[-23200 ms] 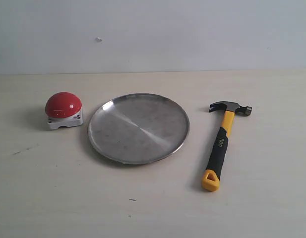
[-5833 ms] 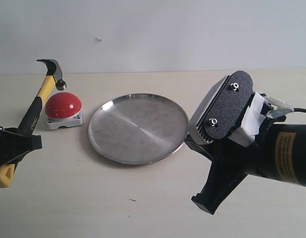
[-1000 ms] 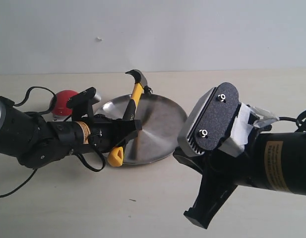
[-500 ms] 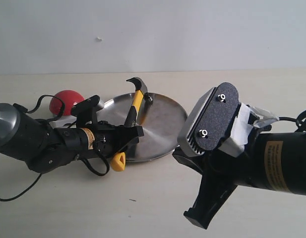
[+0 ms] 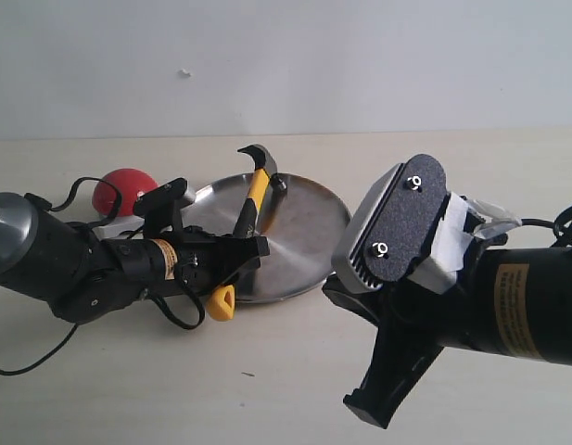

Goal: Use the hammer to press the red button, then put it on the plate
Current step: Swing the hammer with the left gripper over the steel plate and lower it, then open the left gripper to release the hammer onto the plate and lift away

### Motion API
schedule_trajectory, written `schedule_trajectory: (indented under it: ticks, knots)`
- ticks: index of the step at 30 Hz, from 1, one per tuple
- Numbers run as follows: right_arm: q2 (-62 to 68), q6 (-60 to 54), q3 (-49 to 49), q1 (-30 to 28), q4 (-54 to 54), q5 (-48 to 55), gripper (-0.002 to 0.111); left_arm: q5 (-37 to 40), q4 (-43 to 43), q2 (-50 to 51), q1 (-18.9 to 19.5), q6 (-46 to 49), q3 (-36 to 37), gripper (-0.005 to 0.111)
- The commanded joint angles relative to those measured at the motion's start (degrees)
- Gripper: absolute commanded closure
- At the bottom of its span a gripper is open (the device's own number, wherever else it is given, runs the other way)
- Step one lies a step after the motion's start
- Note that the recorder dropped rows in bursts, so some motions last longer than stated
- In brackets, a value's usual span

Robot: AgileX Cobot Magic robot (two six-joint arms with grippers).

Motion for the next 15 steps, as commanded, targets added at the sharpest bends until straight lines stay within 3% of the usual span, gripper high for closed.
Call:
schedule_trajectory:
  ticks: [1, 6, 12, 15]
  knots:
    - [0.1, -0.2, 0.1, -0.4, -0.3, -0.3, 0.108, -3.5, 0.2, -0.6, -0.2, 0.8, -0.8, 0.107]
    - [0.1, -0.2, 0.1, -0.4, -0.3, -0.3, 0.108, -3.5, 0.1, -0.6, -0.2, 0.5, -0.8, 0.104]
    - [0.1, -0.2, 0.1, -0.4, -0.3, -0.1, 0.108, -3.5, 0.3, -0.6, -0.2, 0.5, -0.8, 0.074]
    - [0.1, -0.2, 0.1, -0.4, -0.3, -0.1, 0.108, -3.5, 0.3, -0.6, -0.2, 0.5, -0.8, 0.066]
